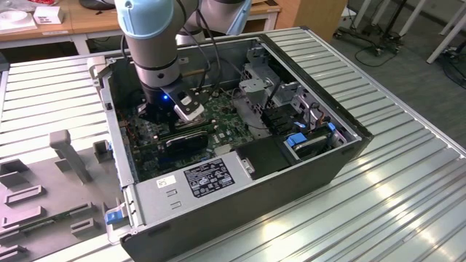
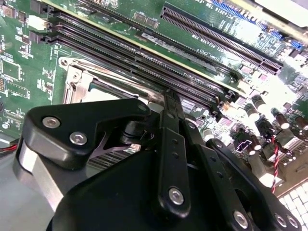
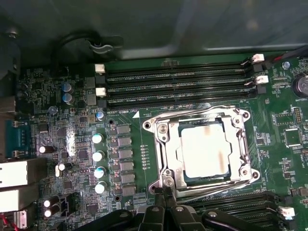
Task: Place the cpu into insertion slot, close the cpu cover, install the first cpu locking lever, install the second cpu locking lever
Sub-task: 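Install the second cpu locking lever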
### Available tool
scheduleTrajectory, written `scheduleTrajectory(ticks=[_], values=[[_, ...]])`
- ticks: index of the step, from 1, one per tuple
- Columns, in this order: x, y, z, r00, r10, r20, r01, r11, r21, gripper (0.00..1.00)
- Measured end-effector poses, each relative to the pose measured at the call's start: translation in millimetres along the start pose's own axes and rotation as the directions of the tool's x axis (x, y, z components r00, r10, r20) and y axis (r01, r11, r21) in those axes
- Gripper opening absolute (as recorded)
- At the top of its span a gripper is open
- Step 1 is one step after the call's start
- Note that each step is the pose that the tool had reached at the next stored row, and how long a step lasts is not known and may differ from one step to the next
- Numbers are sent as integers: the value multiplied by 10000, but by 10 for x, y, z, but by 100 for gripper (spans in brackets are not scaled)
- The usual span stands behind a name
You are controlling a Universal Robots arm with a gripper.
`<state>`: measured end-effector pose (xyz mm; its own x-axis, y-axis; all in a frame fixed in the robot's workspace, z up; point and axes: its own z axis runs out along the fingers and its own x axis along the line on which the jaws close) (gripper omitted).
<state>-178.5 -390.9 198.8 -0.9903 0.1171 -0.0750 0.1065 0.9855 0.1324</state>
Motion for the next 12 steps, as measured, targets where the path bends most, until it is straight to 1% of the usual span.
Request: scheduleTrajectory(ticks=[2, 3, 5, 8, 10, 12], values=[[1, 3, -2, 10000, 4, 7, -4, 10000, 0, 11], [2, 5, -2, 10000, 5, 25, -5, 10000, -7, 11], [1, 8, -1, 10000, 0, 83, 1, 10000, -51, 11], [2, 10, -1, 9999, -2, 154, 3, 10000, -98, 11], [1, 11, -1, 9998, -2, 175, 4, 9999, -110, 11], [1, 11, -1, 9998, -2, 176, 4, 9999, -110, 11]])
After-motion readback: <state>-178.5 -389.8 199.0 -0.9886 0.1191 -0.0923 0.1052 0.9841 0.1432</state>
